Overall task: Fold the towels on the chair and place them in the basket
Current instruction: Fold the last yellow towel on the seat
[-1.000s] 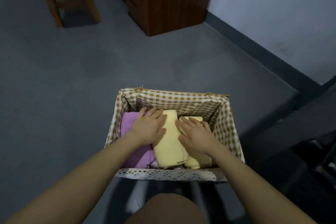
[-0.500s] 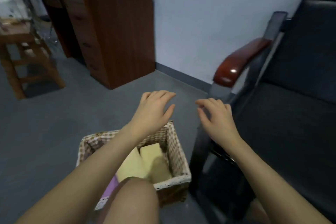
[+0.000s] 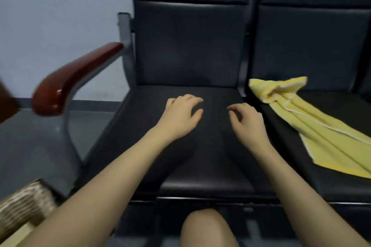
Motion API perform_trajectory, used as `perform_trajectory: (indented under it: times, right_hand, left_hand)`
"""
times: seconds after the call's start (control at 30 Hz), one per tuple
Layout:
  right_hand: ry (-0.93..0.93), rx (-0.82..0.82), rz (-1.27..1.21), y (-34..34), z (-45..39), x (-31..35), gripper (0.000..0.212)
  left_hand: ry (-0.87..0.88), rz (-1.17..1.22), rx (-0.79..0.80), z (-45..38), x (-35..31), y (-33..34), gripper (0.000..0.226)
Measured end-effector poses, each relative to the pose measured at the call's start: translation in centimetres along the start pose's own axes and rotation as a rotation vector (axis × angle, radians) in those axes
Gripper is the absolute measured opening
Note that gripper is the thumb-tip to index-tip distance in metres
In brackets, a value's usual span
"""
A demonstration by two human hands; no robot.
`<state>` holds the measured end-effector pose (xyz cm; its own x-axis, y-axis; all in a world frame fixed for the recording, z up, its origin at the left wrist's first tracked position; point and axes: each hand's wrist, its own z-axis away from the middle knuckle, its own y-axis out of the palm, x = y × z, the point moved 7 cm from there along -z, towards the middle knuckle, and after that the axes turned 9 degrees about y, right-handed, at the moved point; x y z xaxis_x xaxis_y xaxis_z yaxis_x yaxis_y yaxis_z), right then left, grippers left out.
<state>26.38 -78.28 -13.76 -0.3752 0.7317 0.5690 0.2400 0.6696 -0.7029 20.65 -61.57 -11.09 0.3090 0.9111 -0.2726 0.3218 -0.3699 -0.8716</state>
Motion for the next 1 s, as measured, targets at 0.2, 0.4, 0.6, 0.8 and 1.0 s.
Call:
perform_trajectory:
  times: [0.2,0.4,0.6,0.8,1.0]
  right_hand:
    - [0.251,-0.067,0.014,-4.7,-2.7,-12.5,0.020]
    - [0.348,0.003,0.334,-5.3,-5.5,-21.2,0.039]
    - [0.346,0.194,0.523,-4.0,-6.2,-24.5,0.044]
    - [0.214,0.181,0.377,-4.4,-4.7,-21.9,0.045]
    - [0.293,0.152,0.145,-6.1,-4.2,-20.5,0.029]
  left_hand:
    - [0.096,0.113,0.089,-8.9,-6.9,8.8,0.039]
    - [0.157,0.086,0.223,-15.1,-10.8,17.3,0.042]
    - [0.193,0.048,0.397,-17.7,-11.8,23.6,0.049]
    - [0.218,0.102,0.469,-18.1,-11.3,24.6,0.044]
    - [0.169,0.333,0.318,-15.6,-10.7,23.5,0.041]
